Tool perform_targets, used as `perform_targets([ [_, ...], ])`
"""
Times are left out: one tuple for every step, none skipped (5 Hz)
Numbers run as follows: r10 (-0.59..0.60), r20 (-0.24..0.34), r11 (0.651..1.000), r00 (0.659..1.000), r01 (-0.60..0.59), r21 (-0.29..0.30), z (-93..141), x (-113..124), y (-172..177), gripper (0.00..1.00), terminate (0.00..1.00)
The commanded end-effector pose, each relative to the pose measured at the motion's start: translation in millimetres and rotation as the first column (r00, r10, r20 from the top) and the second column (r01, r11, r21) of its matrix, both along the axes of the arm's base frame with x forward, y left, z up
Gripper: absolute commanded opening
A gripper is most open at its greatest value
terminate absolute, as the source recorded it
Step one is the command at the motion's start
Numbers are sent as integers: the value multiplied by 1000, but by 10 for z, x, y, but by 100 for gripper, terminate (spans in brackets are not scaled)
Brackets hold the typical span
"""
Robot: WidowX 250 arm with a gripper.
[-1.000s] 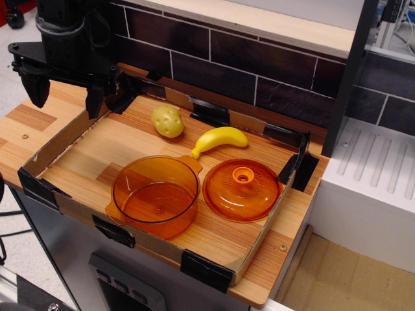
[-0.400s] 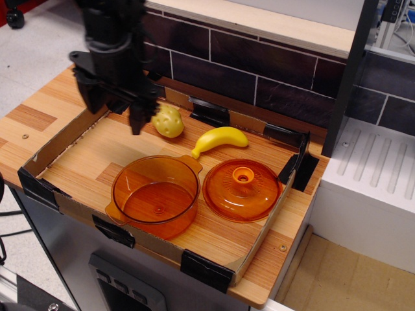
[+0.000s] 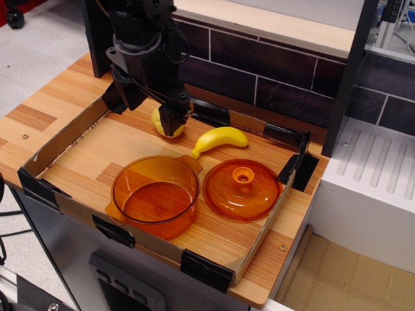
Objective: Put banana in pot
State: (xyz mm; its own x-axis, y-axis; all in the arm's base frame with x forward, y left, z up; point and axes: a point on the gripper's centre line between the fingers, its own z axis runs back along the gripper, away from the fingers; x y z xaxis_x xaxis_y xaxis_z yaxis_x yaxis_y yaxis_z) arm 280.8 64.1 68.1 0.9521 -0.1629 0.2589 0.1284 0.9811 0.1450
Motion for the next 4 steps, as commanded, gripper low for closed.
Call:
perform_targets([
  [-23,44,1000,999,23,0,331,301,-212,100,0],
  [-30,-13,999,999,30,-25,310,456,-290,100,0],
  [-47,-79,998,996,44,-42,256,581,-319,100,0],
  [-88,-136,995,987,80,-62,188,647,-300,100,0],
])
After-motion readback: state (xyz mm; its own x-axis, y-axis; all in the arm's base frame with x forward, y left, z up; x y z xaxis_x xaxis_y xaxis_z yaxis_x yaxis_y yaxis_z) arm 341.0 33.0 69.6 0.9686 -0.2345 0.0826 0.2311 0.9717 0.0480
